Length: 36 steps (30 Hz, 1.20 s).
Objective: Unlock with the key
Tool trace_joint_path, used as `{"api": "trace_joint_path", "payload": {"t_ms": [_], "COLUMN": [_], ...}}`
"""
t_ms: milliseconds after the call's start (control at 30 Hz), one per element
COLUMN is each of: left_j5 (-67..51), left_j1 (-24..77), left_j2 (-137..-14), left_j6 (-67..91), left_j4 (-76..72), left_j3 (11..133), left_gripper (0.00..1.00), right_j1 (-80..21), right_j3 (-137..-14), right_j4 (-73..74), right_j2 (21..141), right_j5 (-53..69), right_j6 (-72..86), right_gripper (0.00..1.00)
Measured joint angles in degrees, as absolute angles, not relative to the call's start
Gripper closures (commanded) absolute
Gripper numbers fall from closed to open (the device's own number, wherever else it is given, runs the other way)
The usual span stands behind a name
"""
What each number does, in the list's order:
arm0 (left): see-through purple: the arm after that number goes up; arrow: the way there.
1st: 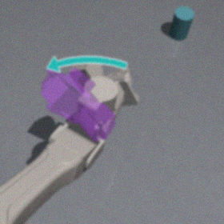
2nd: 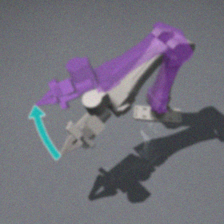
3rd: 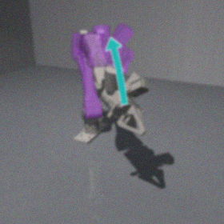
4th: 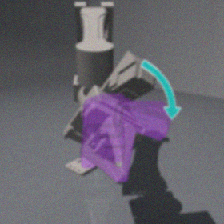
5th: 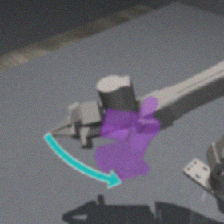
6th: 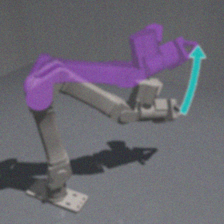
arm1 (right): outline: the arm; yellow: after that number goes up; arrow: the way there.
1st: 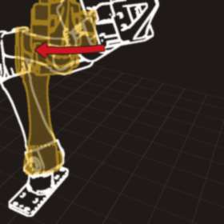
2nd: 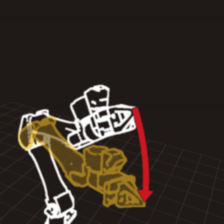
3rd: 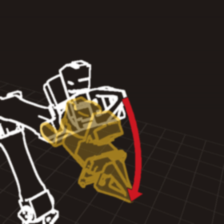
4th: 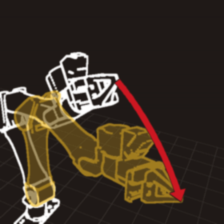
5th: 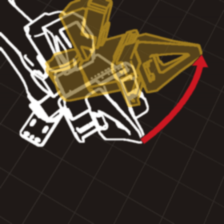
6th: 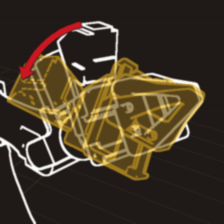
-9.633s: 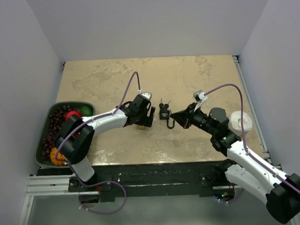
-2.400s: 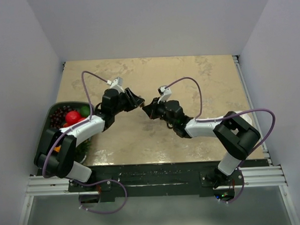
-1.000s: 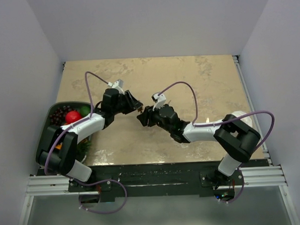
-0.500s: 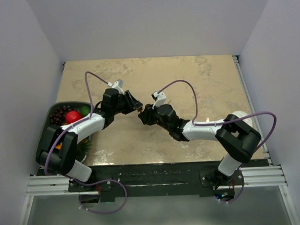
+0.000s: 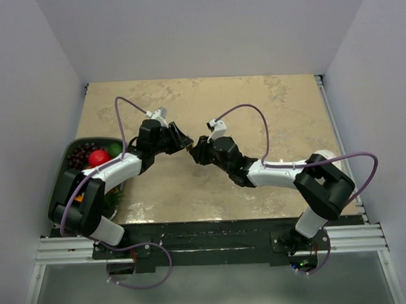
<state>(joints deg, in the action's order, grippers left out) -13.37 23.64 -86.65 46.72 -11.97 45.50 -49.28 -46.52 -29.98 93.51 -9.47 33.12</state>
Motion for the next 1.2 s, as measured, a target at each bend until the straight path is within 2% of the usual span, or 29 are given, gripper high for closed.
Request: {"api": "trace_joint_path", "payload": {"t_ms": [233, 967, 1100, 1200], "left_j5": [-13.6, -14.2, -14.3, -14.3], "left_j1": [23.6, 23.6, 23.6, 23.6], "left_j2": [-86.7, -86.1, -86.1, -86.1], "left_j6": [46.7, 46.7, 46.7, 46.7], "left_j4": [-12.1, -12.4, -12.5, -12.6], "left_j3": [45.5, 45.5, 45.5, 45.5], "left_gripper": [1.0, 1.0, 1.0, 1.0], "right_j1": [-48.3, -46.8, -46.7, -46.6], "right_j3": [-47.0, -47.0, -47.0, -47.0], "right_j4": [-30.1, -31.4, -31.7, -32.1], "right_j2": [93.7, 96.2, 96.4, 96.4], "right_j5": [-8.1, -4.9, -4.8, -4.5], "right_j6": [33.9, 35.6, 35.7, 35.9], "right_gripper": [0.77, 0.78, 0.85, 0.87]}}
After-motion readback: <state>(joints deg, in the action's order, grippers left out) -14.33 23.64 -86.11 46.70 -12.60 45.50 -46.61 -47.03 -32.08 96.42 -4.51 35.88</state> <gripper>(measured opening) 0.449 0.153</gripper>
